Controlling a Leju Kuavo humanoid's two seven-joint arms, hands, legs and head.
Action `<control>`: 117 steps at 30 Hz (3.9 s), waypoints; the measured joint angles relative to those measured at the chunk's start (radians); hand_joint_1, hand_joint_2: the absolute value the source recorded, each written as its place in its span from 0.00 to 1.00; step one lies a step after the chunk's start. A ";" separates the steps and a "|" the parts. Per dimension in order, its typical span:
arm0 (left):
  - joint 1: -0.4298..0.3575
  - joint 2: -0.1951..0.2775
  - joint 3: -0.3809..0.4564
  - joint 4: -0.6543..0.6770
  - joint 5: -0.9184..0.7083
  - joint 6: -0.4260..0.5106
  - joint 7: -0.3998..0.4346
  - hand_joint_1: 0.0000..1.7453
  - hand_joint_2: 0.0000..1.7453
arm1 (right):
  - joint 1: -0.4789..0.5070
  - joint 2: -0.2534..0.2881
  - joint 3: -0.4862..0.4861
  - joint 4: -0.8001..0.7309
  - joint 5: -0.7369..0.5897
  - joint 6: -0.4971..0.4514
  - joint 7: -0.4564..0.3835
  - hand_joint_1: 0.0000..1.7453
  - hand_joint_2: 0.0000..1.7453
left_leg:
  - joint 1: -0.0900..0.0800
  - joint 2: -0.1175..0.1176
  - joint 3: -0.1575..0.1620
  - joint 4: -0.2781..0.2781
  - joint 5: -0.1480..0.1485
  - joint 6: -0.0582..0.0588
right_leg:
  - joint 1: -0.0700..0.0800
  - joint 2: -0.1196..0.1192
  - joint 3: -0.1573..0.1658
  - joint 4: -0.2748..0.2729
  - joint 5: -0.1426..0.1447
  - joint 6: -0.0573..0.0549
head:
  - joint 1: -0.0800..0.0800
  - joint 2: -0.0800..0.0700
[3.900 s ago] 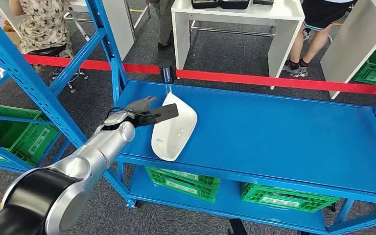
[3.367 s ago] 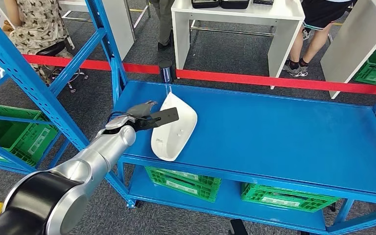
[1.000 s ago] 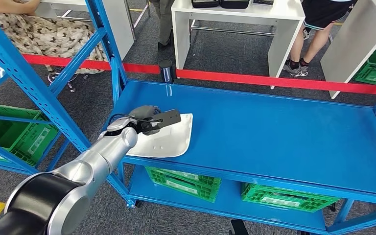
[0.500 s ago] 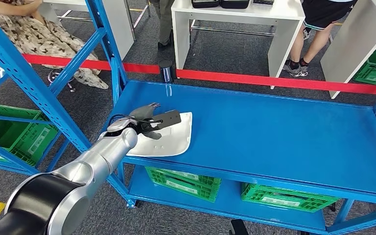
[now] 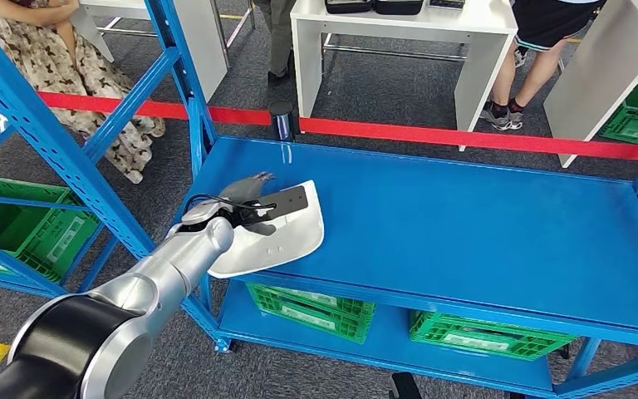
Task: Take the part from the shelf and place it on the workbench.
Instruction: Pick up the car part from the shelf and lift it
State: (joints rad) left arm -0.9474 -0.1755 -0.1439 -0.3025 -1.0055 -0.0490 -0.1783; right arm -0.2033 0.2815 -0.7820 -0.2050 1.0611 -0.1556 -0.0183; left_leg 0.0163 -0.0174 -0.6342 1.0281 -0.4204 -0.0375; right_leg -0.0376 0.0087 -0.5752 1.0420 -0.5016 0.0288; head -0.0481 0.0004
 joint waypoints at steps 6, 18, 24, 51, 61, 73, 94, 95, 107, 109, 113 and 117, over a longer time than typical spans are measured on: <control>0.000 -0.002 0.005 -0.001 0.004 0.006 -0.021 0.00 1.00 | 0.000 0.000 0.000 0.000 0.001 -0.001 0.000 0.00 0.00 | 0.000 0.000 0.000 0.000 0.000 0.000 | 0.000 0.000 0.000 0.000 0.000 0.000 | 0.000 0.000; 0.000 -0.018 0.005 -0.001 0.005 0.006 -0.027 0.00 1.00 | 0.001 -0.001 0.000 0.000 0.001 -0.006 0.000 0.00 0.00 | 0.000 0.000 0.000 0.000 0.000 0.000 | 0.000 0.000 0.000 0.000 0.000 0.000 | 0.000 0.000; 0.000 -0.018 0.006 -0.001 0.010 0.005 -0.029 1.00 1.00 | 0.001 -0.001 0.000 0.000 0.004 -0.006 0.000 0.00 0.00 | 0.000 0.000 0.000 0.000 0.000 0.000 | 0.000 0.000 0.000 0.000 0.000 0.000 | 0.000 0.000; 0.004 -0.014 0.031 0.000 0.021 0.003 -0.030 0.00 1.00 | 0.000 -0.006 0.000 0.000 0.008 -0.005 0.001 0.00 0.00 | 0.000 0.000 -0.001 0.000 0.000 0.000 | 0.000 0.000 0.000 0.000 0.000 0.000 | 0.000 0.000; 0.005 -0.013 0.031 0.000 0.018 0.006 -0.021 0.00 1.00 | 0.001 -0.006 0.000 0.000 0.007 -0.004 0.000 0.00 0.00 | 0.000 0.000 -0.001 0.000 0.000 0.000 | 0.000 0.000 0.000 0.000 0.000 0.000 | 0.000 0.000; 0.005 -0.013 0.032 0.000 0.020 0.008 -0.018 0.00 1.00 | 0.001 -0.006 0.000 0.000 0.007 -0.004 0.000 0.00 0.00 | 0.000 0.000 -0.001 0.000 0.000 0.000 | 0.000 0.000 0.000 0.000 0.000 0.000 | 0.000 0.000; 0.020 -0.043 0.074 0.000 0.064 -0.010 -0.039 1.00 1.00 | 0.000 -0.007 0.000 0.000 0.006 -0.006 -0.001 0.00 0.00 | 0.000 0.000 -0.001 0.000 0.000 0.000 | 0.000 0.000 0.000 0.000 0.000 0.000 | 0.000 0.000; 0.020 -0.044 0.074 0.000 0.064 -0.010 -0.039 1.00 1.00 | 0.000 -0.007 0.000 0.000 0.006 -0.006 -0.001 0.00 0.00 | 0.000 0.000 -0.001 0.000 0.000 0.000 | 0.000 0.000 0.000 0.000 0.000 0.000 | 0.000 0.000; 0.022 -0.044 0.074 0.000 0.057 -0.005 -0.022 0.00 1.00 | 0.000 -0.008 0.000 0.000 0.005 -0.008 -0.003 0.00 0.00 | 0.000 0.000 -0.001 0.000 0.000 0.000 | 0.000 0.000 0.000 0.000 0.000 0.000 | 0.000 0.000; 0.022 -0.044 0.074 0.000 0.055 -0.003 -0.020 0.00 1.00 | 0.000 -0.008 0.000 0.000 0.005 -0.008 -0.003 0.00 0.00 | 0.000 0.000 -0.001 0.000 0.000 0.000 | 0.000 0.000 0.000 0.000 0.000 0.000 | 0.000 0.000; 0.022 -0.045 0.074 0.000 0.053 -0.001 -0.013 0.00 1.00 | 0.000 -0.008 0.000 0.000 0.004 -0.008 -0.003 0.00 0.00 | 0.000 0.000 -0.001 0.000 0.000 0.000 | 0.000 0.000 0.000 0.000 0.000 0.000 | 0.000 0.000; 0.022 -0.046 0.074 0.000 0.053 0.001 -0.008 0.00 1.00 | 0.000 -0.008 -0.001 0.000 0.004 -0.008 -0.003 0.00 0.00 | 0.000 0.000 -0.001 0.000 0.000 0.000 | 0.000 0.000 0.000 0.000 0.000 0.000 | 0.000 0.000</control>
State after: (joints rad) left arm -0.9255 -0.2217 -0.0698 -0.3021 -0.9529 -0.0479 -0.1864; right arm -0.2028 0.2735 -0.7829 -0.2051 1.0646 -0.1633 -0.0214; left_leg 0.0162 -0.0174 -0.6349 1.0282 -0.4207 -0.0371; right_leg -0.0377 0.0086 -0.5756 1.0416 -0.5016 0.0289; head -0.0481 0.0004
